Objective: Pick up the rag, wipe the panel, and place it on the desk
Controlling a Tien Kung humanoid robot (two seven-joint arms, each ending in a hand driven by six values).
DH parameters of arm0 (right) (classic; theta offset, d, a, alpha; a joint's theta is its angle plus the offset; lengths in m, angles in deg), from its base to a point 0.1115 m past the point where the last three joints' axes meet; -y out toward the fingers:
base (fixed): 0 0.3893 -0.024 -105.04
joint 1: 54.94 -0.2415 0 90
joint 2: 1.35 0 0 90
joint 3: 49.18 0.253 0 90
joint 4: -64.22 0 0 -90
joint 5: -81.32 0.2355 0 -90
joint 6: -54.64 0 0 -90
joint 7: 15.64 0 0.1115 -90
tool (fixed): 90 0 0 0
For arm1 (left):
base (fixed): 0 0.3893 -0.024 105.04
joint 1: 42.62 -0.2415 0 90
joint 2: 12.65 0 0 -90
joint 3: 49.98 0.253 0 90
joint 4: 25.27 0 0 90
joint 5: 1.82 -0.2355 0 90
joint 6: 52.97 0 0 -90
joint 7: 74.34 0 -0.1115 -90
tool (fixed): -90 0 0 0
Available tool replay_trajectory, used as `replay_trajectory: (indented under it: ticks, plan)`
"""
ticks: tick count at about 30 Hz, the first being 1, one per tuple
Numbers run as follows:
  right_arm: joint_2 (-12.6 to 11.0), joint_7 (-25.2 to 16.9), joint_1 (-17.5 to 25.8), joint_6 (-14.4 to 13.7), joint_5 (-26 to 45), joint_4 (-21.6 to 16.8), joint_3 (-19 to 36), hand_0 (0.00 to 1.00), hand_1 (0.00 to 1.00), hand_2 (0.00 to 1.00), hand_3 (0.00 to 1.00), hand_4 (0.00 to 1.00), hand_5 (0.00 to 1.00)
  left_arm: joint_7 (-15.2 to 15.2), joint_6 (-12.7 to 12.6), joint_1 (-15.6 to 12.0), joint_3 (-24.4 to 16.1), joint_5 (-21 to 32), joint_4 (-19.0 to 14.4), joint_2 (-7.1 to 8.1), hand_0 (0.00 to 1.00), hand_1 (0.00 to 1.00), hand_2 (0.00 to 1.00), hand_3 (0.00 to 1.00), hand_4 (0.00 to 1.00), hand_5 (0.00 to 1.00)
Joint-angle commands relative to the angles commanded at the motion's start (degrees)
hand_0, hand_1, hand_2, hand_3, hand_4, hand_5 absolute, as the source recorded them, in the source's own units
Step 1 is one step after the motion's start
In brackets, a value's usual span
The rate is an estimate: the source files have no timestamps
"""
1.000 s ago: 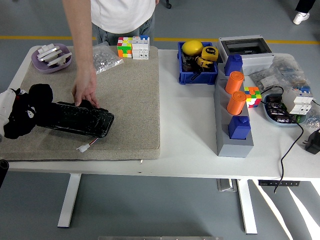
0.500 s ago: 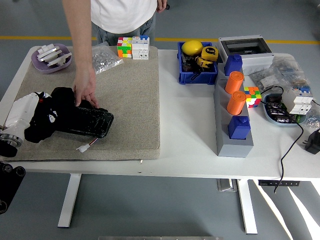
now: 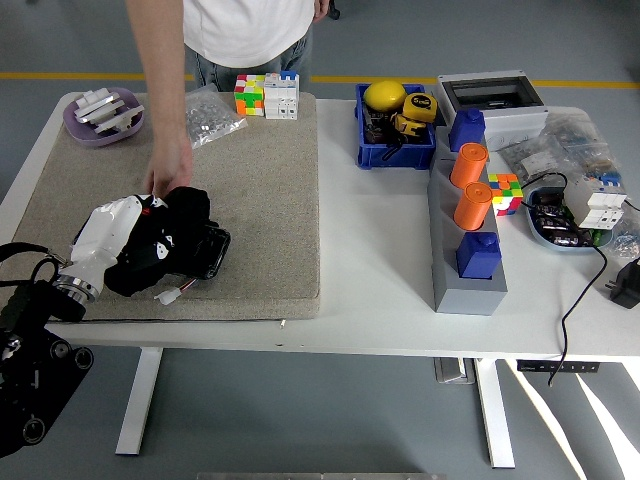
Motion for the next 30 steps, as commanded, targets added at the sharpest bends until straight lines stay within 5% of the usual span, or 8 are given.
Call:
replay_trajectory:
  ticks: [15,30]
  plan:
    - [0.0,0.1,0.1,0.1,1.3,0.1,-1.1,0.759,0.621,0.679,0.602,0.959,0.464,0.7,0.0,-0.4,5.4,0.4,-3.1,-2.22,0.255,0.205,0.537,0.422,0.197,0.002]
    - [0.0,0.0,0.0,0.1,1.5,0.1,-1.3,0.76,0.621,0.679,0.601,0.96,0.464,-0.5,-0.5,-0.4,1.1,2.2,0.1,-1.94,0.25,0.201,0.535,0.421,0.197,0.002]
